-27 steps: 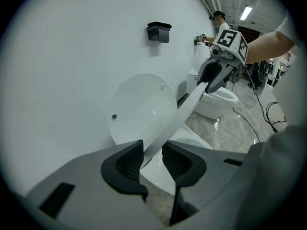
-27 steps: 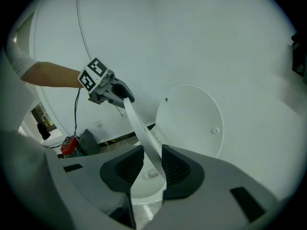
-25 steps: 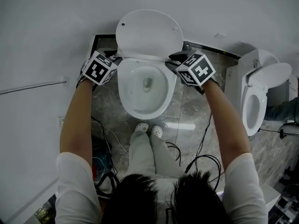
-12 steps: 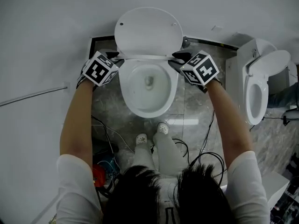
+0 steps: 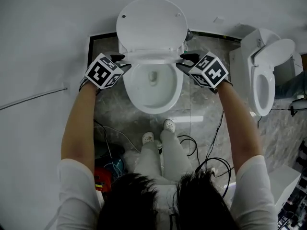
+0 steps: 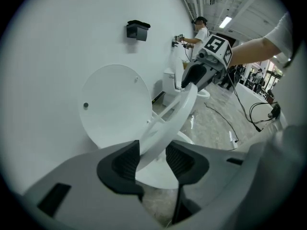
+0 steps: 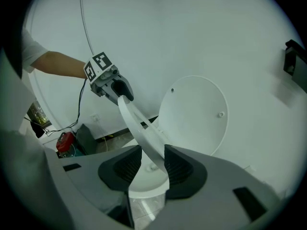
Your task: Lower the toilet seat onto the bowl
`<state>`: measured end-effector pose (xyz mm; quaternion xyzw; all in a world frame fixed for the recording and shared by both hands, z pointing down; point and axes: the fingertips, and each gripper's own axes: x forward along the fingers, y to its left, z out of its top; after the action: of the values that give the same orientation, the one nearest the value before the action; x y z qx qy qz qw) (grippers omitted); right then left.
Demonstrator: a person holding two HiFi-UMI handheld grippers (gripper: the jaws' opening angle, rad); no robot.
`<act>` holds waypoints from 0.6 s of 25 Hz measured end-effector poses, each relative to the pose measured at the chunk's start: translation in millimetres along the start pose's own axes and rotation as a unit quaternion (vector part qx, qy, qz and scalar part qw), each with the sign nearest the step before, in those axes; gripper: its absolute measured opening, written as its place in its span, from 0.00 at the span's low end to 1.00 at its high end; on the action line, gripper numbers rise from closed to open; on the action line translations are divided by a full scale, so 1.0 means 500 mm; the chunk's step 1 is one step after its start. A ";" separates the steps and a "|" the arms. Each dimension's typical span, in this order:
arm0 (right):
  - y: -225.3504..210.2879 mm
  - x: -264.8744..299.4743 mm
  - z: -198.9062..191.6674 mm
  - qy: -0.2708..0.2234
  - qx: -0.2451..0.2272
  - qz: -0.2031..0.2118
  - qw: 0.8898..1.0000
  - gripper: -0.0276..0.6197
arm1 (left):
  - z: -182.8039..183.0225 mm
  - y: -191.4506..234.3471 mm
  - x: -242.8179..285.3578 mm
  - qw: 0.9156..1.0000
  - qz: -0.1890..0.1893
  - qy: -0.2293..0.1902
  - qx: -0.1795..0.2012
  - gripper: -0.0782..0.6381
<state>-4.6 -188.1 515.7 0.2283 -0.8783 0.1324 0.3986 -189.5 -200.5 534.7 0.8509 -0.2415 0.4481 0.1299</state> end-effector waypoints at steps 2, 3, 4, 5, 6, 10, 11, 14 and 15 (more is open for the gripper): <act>0.011 0.001 -0.012 0.000 0.006 -0.003 1.000 0.31 | -0.010 -0.013 0.002 1.000 -0.004 0.001 0.004 0.35; 0.017 0.002 -0.019 0.000 0.008 -0.004 1.000 0.31 | -0.016 -0.020 0.003 1.000 -0.006 0.005 0.009 0.35; 0.024 0.002 -0.025 0.001 0.009 -0.005 1.000 0.32 | -0.022 -0.028 0.005 1.000 -0.007 0.011 0.014 0.36; 0.030 0.004 -0.031 0.003 0.009 -0.006 1.000 0.32 | -0.029 -0.035 0.006 1.000 -0.009 0.017 0.020 0.36; 0.037 0.005 -0.038 0.005 0.008 -0.006 1.000 0.32 | -0.036 -0.042 0.007 0.999 -0.010 0.023 0.024 0.36; 0.061 0.016 -0.061 0.012 0.007 -0.008 1.000 0.33 | -0.064 -0.063 0.016 0.999 -0.011 0.028 0.032 0.36; 0.066 0.018 -0.066 0.012 0.006 -0.008 1.000 0.34 | -0.069 -0.068 0.018 0.999 -0.011 0.027 0.033 0.36; 0.076 0.021 -0.079 0.011 0.007 -0.005 1.000 0.35 | -0.080 -0.081 0.022 0.999 -0.014 0.030 0.039 0.37; 0.078 0.021 -0.083 0.011 0.008 -0.003 1.000 0.35 | -0.082 -0.084 0.024 0.999 -0.016 0.032 0.041 0.37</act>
<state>-3.8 -140.4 548.7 0.2330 -0.8722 0.1403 0.4065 -190.6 -150.3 567.5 0.8445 -0.2050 0.4826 0.1095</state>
